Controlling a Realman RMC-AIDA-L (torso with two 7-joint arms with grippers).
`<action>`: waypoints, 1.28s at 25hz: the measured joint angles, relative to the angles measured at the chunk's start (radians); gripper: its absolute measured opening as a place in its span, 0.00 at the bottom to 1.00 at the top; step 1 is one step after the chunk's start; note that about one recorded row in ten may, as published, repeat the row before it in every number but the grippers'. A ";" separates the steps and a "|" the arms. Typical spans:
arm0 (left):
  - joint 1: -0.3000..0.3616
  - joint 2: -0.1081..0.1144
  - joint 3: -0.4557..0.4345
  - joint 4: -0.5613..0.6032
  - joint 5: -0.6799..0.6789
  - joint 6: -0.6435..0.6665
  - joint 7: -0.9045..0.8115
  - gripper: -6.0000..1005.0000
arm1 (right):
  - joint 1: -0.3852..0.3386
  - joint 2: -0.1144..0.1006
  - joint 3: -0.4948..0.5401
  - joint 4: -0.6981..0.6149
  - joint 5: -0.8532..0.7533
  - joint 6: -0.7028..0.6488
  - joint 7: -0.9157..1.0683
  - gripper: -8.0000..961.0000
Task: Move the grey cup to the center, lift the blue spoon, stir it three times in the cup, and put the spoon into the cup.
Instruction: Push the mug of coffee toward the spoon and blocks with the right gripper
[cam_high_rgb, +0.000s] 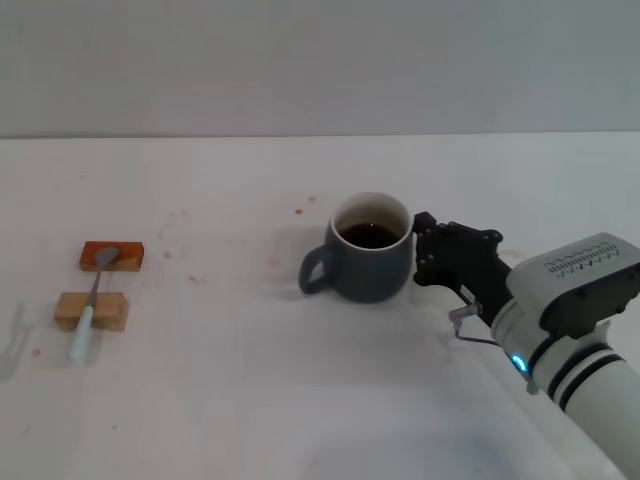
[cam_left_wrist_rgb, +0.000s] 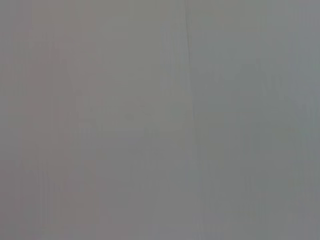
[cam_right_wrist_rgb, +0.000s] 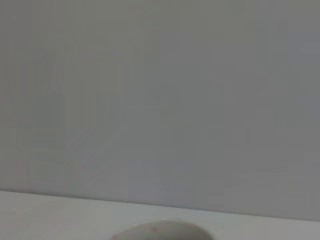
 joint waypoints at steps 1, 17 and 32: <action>0.000 0.000 0.000 0.000 0.000 0.000 0.000 0.82 | 0.003 0.000 0.000 0.005 -0.001 0.004 0.000 0.01; -0.001 0.000 0.000 0.001 -0.001 0.000 0.000 0.82 | 0.020 0.002 0.000 0.069 -0.073 0.045 0.000 0.01; -0.001 0.000 0.000 0.005 -0.002 0.000 0.000 0.82 | 0.028 0.002 0.001 0.075 -0.116 0.045 0.001 0.01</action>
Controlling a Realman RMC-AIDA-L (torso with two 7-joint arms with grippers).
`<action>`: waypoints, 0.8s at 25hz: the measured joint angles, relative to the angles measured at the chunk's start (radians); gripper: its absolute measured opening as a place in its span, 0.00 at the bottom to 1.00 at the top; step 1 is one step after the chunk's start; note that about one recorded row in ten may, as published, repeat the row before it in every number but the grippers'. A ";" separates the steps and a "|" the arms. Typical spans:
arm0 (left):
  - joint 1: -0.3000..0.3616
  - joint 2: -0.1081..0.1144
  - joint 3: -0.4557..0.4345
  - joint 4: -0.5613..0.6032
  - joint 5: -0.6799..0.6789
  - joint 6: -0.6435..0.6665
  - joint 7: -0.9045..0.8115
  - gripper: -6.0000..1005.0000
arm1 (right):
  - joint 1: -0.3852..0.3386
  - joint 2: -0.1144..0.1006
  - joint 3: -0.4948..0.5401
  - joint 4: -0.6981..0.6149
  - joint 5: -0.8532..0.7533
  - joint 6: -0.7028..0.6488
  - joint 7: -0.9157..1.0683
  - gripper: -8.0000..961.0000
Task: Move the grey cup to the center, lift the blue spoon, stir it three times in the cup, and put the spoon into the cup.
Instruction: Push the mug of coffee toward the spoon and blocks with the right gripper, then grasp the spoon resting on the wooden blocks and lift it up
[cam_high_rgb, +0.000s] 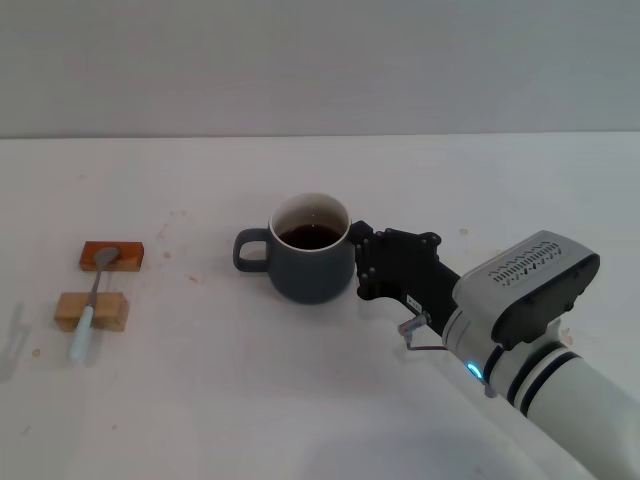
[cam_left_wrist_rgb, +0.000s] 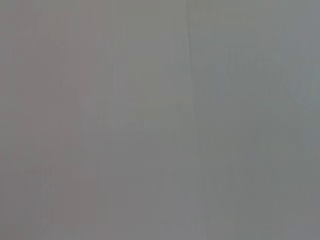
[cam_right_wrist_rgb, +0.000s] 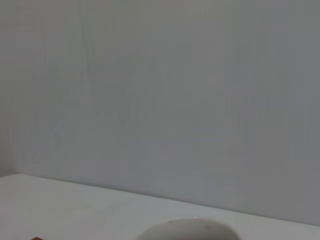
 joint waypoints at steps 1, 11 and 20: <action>0.000 0.000 0.000 0.000 0.000 0.000 0.000 0.82 | 0.000 0.000 0.000 0.000 0.000 0.000 0.000 0.01; 0.006 0.000 0.000 -0.002 0.000 0.000 0.000 0.82 | -0.087 -0.006 0.052 -0.109 0.006 -0.161 0.000 0.01; 0.011 0.000 0.076 -0.018 0.001 0.002 -0.022 0.82 | -0.254 -0.010 0.295 -0.257 0.008 -0.391 0.000 0.01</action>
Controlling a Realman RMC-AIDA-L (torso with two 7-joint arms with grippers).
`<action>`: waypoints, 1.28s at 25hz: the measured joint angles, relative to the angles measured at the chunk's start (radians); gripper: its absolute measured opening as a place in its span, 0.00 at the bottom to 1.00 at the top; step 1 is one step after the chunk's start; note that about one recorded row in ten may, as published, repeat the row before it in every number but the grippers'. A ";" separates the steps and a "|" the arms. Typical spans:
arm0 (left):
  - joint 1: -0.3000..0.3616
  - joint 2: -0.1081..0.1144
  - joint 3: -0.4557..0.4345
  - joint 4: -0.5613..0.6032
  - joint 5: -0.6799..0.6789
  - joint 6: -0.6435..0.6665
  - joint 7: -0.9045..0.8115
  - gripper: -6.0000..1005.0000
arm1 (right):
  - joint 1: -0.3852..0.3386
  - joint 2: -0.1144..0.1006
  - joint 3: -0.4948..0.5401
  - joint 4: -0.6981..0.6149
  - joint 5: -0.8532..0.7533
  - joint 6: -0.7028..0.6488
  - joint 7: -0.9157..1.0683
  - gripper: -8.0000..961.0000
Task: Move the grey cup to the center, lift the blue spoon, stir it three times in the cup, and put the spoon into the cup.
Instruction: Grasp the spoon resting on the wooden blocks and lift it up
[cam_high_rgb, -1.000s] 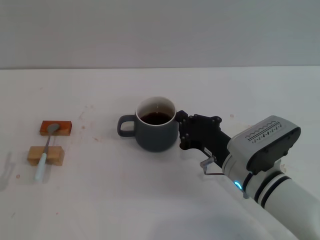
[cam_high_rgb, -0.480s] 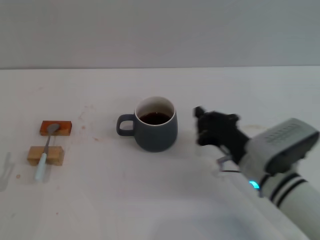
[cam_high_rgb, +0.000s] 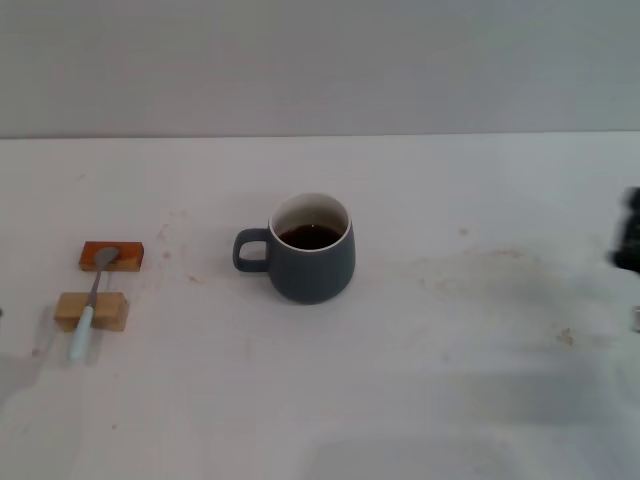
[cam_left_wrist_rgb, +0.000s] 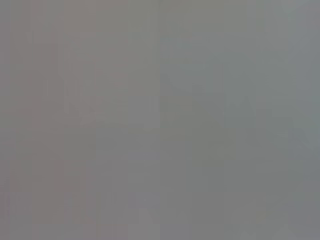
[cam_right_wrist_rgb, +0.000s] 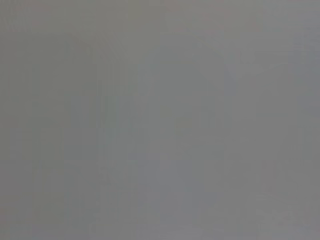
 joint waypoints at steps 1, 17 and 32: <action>0.001 0.000 0.033 -0.004 0.000 0.000 -0.007 0.82 | -0.011 0.000 0.022 -0.009 0.000 -0.011 0.000 0.01; 0.028 0.005 0.185 -0.029 -0.001 -0.055 -0.048 0.82 | -0.084 0.002 0.124 -0.051 -0.005 -0.090 -0.007 0.01; 0.036 0.001 0.259 -0.070 0.002 -0.122 -0.033 0.81 | -0.071 0.002 0.081 -0.038 -0.013 -0.145 -0.008 0.01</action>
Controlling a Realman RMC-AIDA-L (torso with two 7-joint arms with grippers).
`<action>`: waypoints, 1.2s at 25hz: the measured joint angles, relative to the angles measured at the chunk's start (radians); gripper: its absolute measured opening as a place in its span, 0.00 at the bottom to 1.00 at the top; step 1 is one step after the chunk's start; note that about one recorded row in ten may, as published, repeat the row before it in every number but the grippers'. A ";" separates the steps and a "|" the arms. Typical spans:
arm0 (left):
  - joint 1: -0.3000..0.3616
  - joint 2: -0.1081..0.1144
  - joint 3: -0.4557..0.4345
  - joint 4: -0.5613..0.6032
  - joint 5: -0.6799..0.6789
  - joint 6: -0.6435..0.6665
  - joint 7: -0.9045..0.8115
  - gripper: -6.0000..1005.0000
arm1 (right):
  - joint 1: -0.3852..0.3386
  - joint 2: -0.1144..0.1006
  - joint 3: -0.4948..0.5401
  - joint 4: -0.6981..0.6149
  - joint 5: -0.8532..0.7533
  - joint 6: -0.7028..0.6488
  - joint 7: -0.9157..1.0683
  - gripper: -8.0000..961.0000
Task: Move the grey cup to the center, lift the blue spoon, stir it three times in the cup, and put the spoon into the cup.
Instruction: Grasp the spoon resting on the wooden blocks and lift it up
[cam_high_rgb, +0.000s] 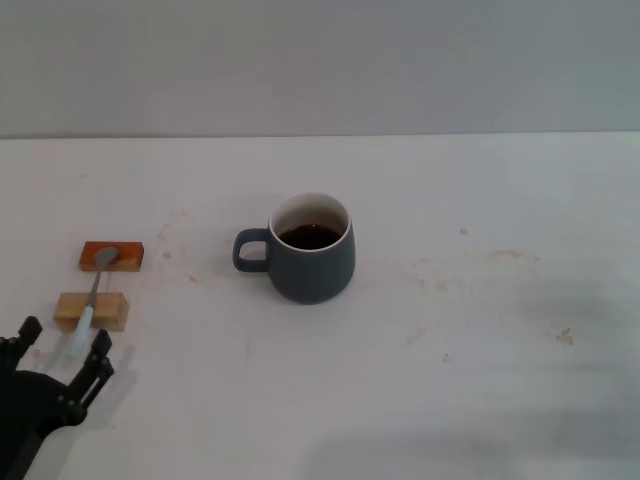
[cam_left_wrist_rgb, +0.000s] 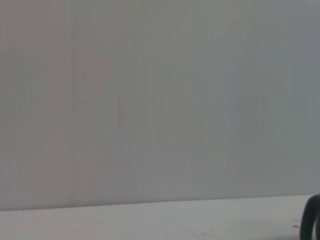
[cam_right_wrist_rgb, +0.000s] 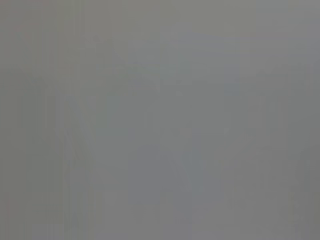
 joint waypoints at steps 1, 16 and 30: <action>-0.002 0.000 0.003 0.001 0.002 -0.002 0.000 0.81 | 0.001 0.000 -0.005 0.001 0.000 0.000 0.000 0.01; -0.039 0.000 -0.019 -0.001 -0.004 -0.116 0.050 0.81 | 0.012 0.000 -0.013 0.024 0.000 0.001 -0.001 0.01; -0.045 0.002 -0.014 -0.001 -0.004 -0.122 0.051 0.81 | 0.011 0.002 -0.036 0.025 0.000 0.002 -0.001 0.01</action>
